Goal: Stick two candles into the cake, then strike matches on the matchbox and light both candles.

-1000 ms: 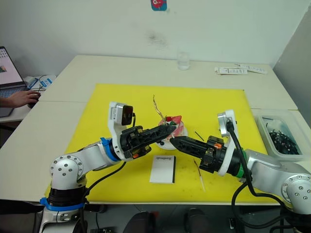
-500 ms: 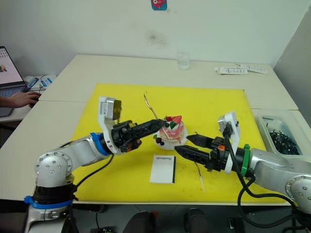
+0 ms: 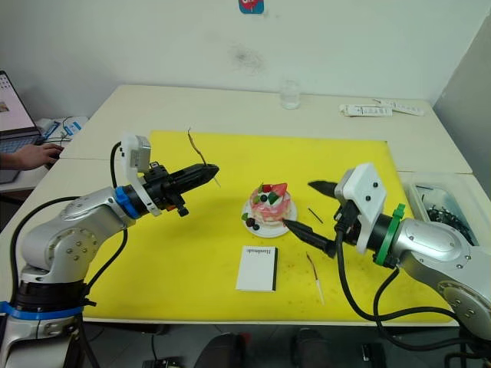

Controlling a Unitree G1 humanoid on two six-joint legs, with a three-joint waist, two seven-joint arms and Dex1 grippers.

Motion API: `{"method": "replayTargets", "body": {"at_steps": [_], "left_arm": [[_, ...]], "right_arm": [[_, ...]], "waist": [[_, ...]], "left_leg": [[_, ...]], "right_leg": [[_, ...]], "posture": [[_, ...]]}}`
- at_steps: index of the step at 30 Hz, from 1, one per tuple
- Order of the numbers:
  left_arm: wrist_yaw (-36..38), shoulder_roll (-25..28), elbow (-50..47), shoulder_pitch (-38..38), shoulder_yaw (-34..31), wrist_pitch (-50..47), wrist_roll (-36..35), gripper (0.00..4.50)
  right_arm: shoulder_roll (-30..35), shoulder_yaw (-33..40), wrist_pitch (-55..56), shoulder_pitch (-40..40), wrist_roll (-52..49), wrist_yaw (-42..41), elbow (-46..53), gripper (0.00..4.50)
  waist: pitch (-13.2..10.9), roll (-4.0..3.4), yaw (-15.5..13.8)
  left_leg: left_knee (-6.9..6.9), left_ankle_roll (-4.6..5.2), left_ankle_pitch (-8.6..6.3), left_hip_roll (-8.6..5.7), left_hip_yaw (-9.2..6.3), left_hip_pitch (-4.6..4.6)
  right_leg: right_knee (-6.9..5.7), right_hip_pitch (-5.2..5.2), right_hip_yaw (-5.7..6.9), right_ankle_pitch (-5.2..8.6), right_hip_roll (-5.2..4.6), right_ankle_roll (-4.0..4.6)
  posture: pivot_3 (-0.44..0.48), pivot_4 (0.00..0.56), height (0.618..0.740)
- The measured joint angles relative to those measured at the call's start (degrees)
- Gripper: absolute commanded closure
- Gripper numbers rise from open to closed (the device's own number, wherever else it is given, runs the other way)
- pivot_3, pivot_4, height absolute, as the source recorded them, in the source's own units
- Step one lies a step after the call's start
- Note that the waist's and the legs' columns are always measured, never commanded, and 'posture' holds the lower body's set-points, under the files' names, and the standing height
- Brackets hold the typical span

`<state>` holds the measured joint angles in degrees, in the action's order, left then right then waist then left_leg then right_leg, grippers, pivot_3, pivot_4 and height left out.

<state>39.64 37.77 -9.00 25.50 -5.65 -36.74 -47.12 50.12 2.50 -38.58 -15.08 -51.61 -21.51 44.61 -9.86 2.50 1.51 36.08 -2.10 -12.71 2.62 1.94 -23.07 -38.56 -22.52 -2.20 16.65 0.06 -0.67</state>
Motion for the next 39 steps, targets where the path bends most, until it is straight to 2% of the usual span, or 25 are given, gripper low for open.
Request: {"method": "replayTargets", "body": {"at_steps": [7, 16, 39], "left_arm": [[2.9, -4.92, 2.8, 1.9, 2.52, 0.63, 2.94, 4.5], [5.01, -10.23, 6.77, 5.3, 4.35, 2.74, 8.1, 4.5], [8.63, -13.25, 9.23, 5.83, 5.42, 5.89, 13.94, 4.5]], "right_arm": [[-0.23, -1.68, -0.73, 0.16, 3.92, -4.5, -0.08, 0.04], [-0.66, -2.84, -4.19, 0.92, 8.3, -4.38, 0.04, 0.04], [-2.84, -2.74, -7.64, 0.94, 9.97, -4.52, 1.89, 0.04]], "waist": [[0.0, 0.02, -0.04], [0.0, 0.01, 0.0], [0.0, 0.01, 0.01]], "left_leg": [[0.22, 0.0, 0.01, -0.03, -0.03, -0.79], [0.31, 0.0, 0.01, -0.02, -0.07, -0.77], [0.73, 0.01, 0.0, 0.01, -0.08, -0.83]], "right_leg": [[-0.27, -0.8, 0.01, -0.03, -0.03, -0.06], [-0.37, -0.8, 0.03, -0.03, 0.1, -0.06], [-0.46, -0.71, 0.0, -0.15, 0.3, -0.25]], "posture": [[0.0, 0.15, 0.74], [0.0, 0.15, 0.74], [0.0, 0.15, 0.74]]}}
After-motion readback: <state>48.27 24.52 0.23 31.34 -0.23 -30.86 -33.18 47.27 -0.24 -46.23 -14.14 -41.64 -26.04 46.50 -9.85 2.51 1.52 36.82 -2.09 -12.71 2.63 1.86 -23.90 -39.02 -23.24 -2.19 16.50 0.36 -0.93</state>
